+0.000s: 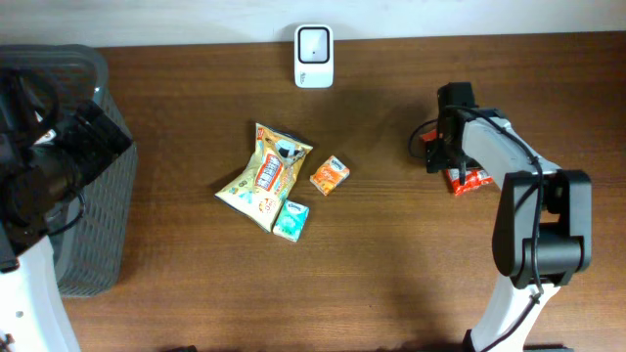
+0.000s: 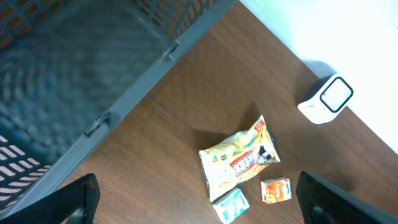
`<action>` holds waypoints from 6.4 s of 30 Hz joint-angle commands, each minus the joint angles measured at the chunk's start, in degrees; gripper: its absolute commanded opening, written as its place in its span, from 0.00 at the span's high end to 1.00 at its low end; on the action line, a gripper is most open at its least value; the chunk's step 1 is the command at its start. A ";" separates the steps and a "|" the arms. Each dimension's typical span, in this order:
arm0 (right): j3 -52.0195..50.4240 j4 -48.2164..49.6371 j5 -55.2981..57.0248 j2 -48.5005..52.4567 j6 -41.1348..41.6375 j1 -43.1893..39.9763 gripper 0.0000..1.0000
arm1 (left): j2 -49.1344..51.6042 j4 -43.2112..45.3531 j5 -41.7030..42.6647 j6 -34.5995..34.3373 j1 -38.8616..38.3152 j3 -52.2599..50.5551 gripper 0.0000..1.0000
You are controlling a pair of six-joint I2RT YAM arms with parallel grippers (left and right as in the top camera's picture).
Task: Scan the item barcode
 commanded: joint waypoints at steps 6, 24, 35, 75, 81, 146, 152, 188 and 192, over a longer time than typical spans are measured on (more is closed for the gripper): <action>1.46 -1.51 -7.89 2.19 4.31 -0.11 0.83 | -0.09 0.07 0.22 -0.52 0.31 -0.02 0.01; 15.98 -16.74 -80.89 2.58 4.09 2.49 0.96 | -0.09 0.07 0.22 -0.52 0.31 -0.02 0.01; 0.00 1.88 -76.28 2.58 20.81 0.72 0.81 | -0.09 0.07 0.22 -0.52 0.31 -0.02 0.01; 24.17 -24.94 6.93 9.33 19.98 32.74 0.08 | -0.09 0.07 0.22 -0.52 0.31 -0.02 0.01; 23.96 -22.77 5.86 11.23 20.00 32.63 0.43 | -0.09 0.07 0.22 -0.52 0.31 -0.02 0.01; 25.40 -31.69 -19.17 13.57 5.81 5.90 0.78 | -0.09 0.07 0.22 -0.52 0.31 -0.02 0.01; 30.73 -38.14 -11.37 13.14 7.74 5.03 0.68 | -0.09 0.07 0.22 -0.52 0.31 -0.02 0.01; 27.39 -22.05 -20.44 13.51 8.04 9.90 0.74 | -0.09 0.07 0.22 -0.52 0.31 -0.02 0.01; 36.61 -21.20 -24.81 13.49 9.62 10.58 0.75 | -0.09 0.07 0.22 -0.55 0.31 -0.02 0.01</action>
